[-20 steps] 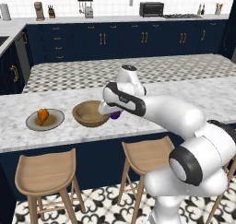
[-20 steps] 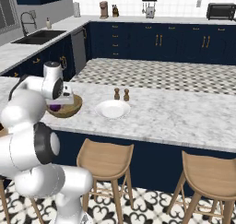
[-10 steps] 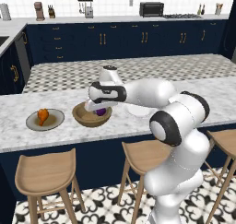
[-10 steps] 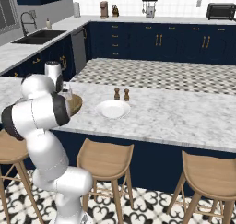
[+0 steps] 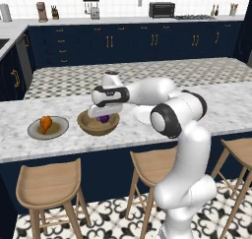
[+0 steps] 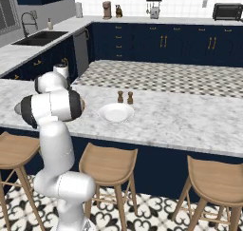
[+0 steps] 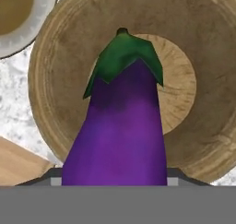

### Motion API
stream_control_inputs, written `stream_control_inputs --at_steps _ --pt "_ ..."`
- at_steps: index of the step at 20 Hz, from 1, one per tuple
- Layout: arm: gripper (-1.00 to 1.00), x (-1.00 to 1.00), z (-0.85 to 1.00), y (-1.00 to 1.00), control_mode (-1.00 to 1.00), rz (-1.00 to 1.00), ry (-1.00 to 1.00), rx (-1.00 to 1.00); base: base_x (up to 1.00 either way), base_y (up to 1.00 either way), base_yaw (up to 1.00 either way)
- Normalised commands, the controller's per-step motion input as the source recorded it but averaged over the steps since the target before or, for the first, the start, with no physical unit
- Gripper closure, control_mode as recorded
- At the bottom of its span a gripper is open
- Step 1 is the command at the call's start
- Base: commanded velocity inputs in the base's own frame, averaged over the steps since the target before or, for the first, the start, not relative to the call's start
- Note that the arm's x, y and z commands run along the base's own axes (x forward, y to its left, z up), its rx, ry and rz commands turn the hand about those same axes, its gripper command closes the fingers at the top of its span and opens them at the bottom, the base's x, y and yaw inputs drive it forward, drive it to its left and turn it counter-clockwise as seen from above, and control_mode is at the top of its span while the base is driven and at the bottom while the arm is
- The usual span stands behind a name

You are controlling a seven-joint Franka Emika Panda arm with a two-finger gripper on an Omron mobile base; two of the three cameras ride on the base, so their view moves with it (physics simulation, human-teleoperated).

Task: Pick the chicken drumstick and eggplant from their plates and place them in the bowl. Then put the bowl in the fridge.

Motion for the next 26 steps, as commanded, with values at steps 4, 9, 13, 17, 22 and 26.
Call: stream_control_inputs --at_steps 4,9,13,17,22,26 --pt "1.00 0.16 -0.41 0.03 -1.00 -0.01 0.02 -0.02 0.00 0.00 0.00" --pt "-1.00 0.04 -0.23 0.00 -1.00 0.00 0.00 0.00 0.00 0.00 0.00" --pt "-1.00 0.00 -0.05 0.00 -1.00 0.00 0.00 0.00 0.00 0.00 0.00" --pt "-1.00 0.00 0.00 0.00 -1.00 0.00 -0.03 0.00 0.00 0.00 0.00" --pt "-1.00 -0.08 0.04 0.00 -1.00 0.00 -0.07 0.00 0.00 0.00 0.00" --pt "-1.00 -0.70 0.37 -0.04 -1.00 0.00 -0.19 0.04 0.00 0.00 0.00"
